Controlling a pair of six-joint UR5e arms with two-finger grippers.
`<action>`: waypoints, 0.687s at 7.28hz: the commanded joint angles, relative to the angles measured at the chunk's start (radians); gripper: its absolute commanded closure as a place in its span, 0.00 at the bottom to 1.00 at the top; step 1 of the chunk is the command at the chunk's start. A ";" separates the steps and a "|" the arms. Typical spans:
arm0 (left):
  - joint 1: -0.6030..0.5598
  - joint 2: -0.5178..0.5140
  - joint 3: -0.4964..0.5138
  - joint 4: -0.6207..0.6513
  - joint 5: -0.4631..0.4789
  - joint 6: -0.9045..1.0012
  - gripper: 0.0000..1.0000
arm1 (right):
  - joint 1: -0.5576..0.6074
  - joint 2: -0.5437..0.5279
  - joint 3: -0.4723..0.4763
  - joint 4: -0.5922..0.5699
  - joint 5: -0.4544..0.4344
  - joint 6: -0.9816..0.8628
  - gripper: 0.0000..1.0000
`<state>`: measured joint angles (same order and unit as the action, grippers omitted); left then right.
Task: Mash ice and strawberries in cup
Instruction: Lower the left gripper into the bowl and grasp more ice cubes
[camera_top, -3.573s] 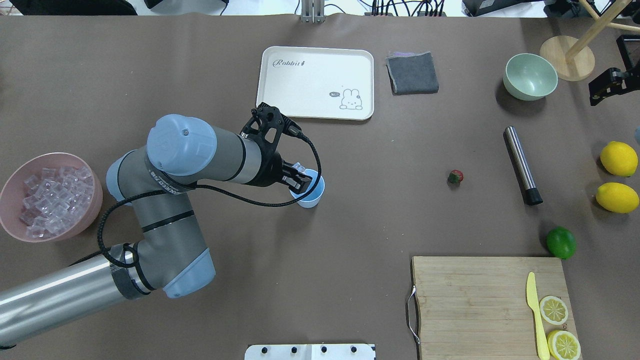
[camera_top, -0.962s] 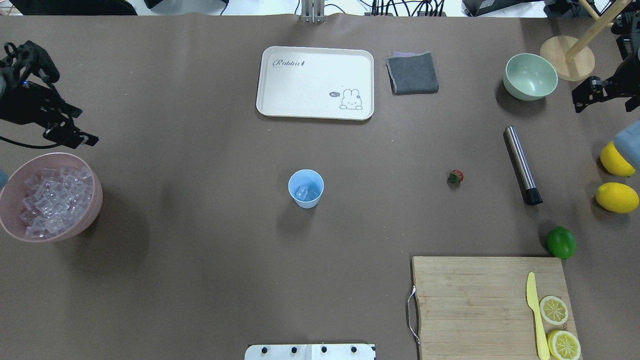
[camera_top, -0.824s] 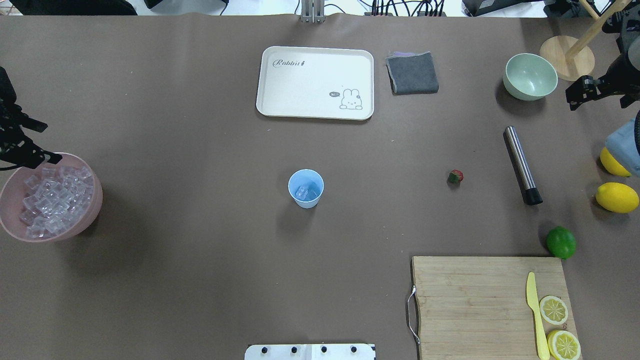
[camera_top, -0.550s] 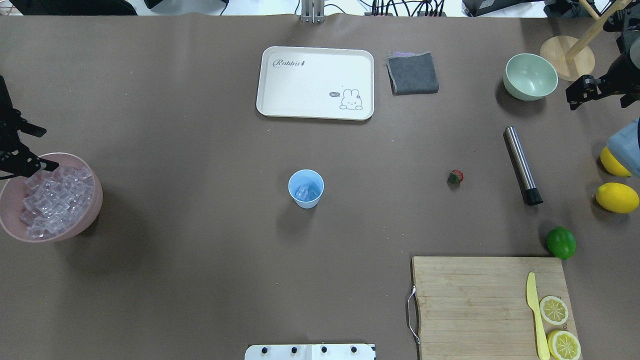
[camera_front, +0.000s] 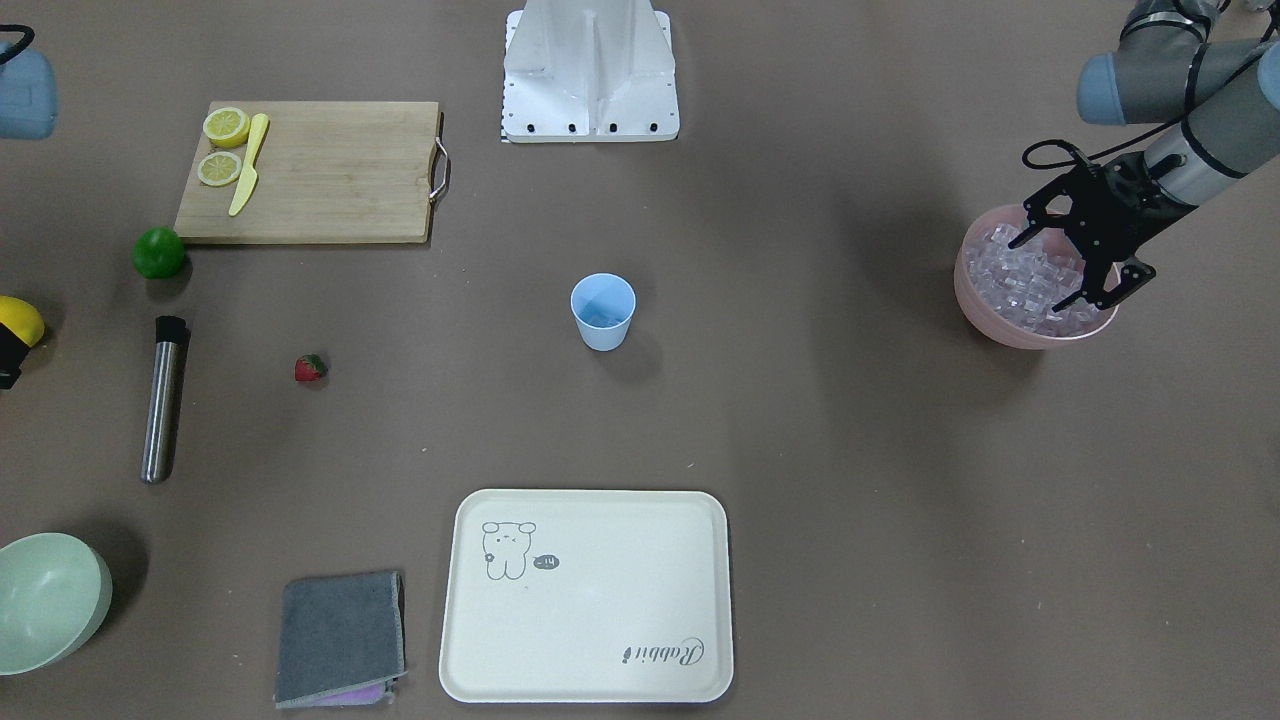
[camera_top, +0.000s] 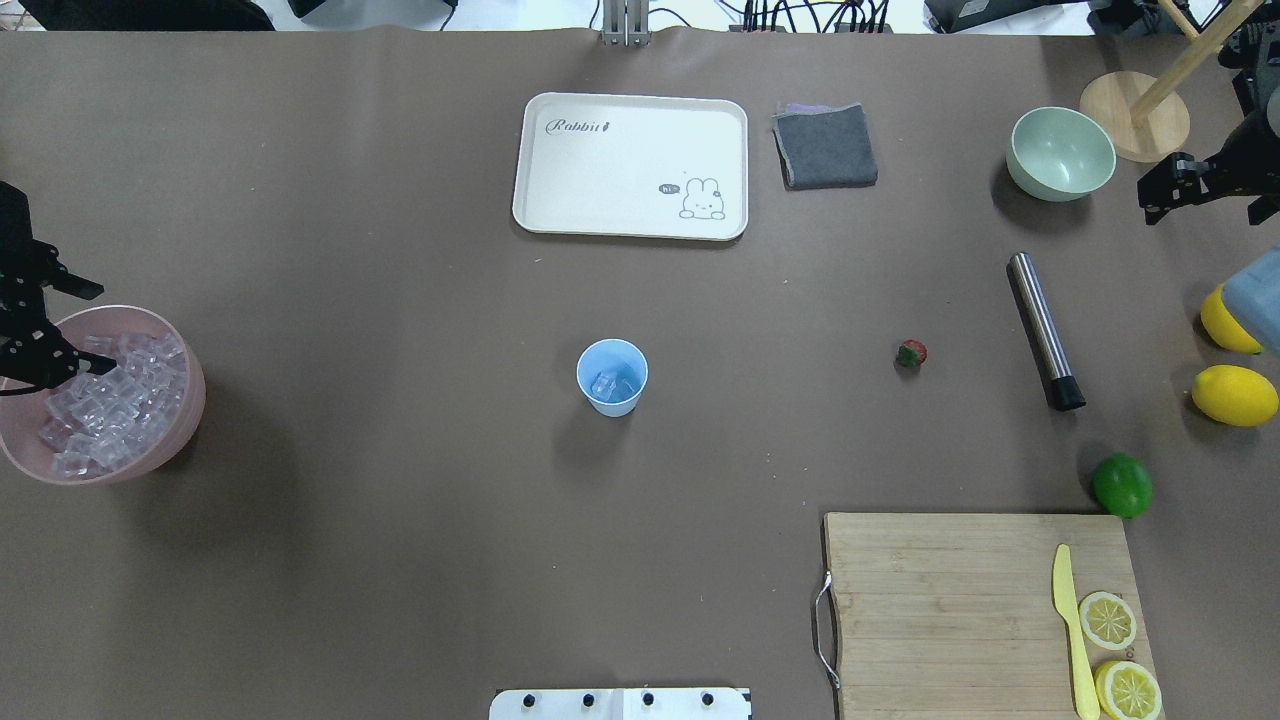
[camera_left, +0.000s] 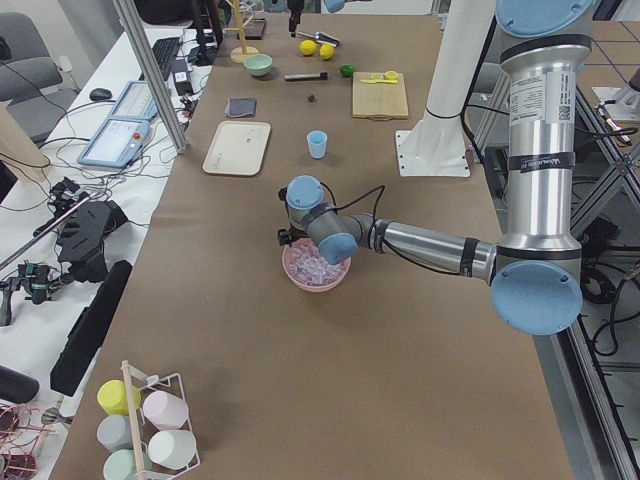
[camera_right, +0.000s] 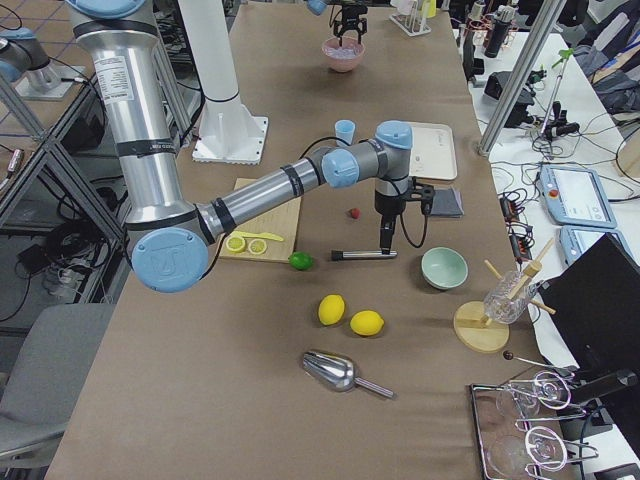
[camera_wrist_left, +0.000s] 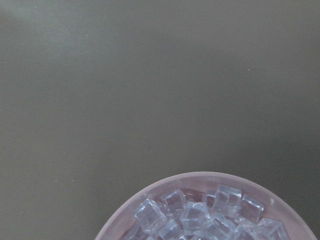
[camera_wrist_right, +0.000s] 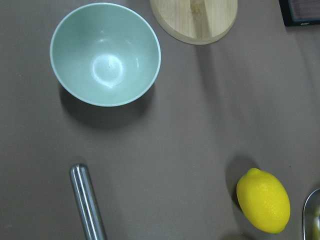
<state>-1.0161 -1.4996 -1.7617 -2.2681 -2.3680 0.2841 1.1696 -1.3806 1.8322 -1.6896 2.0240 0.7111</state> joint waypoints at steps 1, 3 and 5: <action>0.057 0.024 0.001 -0.002 0.003 0.004 0.04 | -0.001 0.000 -0.001 0.001 -0.007 0.022 0.00; 0.070 0.042 0.001 -0.004 0.003 0.004 0.04 | -0.001 0.000 -0.002 0.001 -0.018 0.024 0.00; 0.079 0.053 0.004 -0.002 0.003 0.004 0.04 | -0.001 0.002 -0.002 0.001 -0.024 0.024 0.00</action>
<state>-0.9423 -1.4560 -1.7597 -2.2707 -2.3654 0.2884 1.1689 -1.3801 1.8303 -1.6889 2.0046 0.7346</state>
